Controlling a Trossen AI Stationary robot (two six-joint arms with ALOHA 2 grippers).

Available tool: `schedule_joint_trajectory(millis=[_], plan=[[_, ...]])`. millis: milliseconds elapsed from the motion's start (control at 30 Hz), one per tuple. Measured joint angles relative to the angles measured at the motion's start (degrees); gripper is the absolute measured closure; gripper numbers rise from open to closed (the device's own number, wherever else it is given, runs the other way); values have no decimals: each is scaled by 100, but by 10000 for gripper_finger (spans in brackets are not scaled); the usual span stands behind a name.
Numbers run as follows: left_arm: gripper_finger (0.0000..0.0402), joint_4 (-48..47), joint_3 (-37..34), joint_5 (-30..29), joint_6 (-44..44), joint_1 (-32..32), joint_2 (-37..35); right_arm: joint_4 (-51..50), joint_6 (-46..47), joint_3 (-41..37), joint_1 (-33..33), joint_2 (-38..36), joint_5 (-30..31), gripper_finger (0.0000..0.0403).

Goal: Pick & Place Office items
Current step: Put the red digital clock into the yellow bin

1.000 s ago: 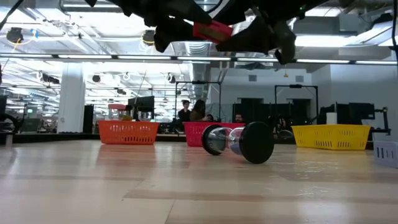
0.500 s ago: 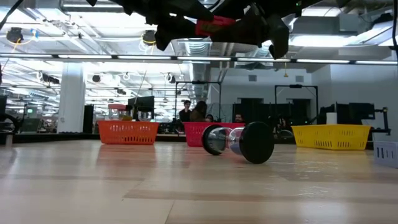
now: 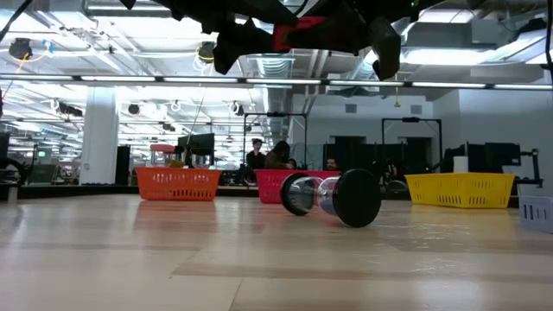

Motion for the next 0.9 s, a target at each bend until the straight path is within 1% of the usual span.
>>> schedule_joint_trajectory(millis=[100,333,633,900], plan=[[243,4,-2,0,-86,0,0,-9,82,0,-24,0,-4,342],[224,17,-6,-59,-128,0,2,-10,310,0,-37,0,-2,344],[223,37,-7,-55,-80,0,4,-122,437,9,-36,-3,0,346],[193,95,-6,-57,88,-2,-2,-381,432,-4,-34,-2,9,355]])
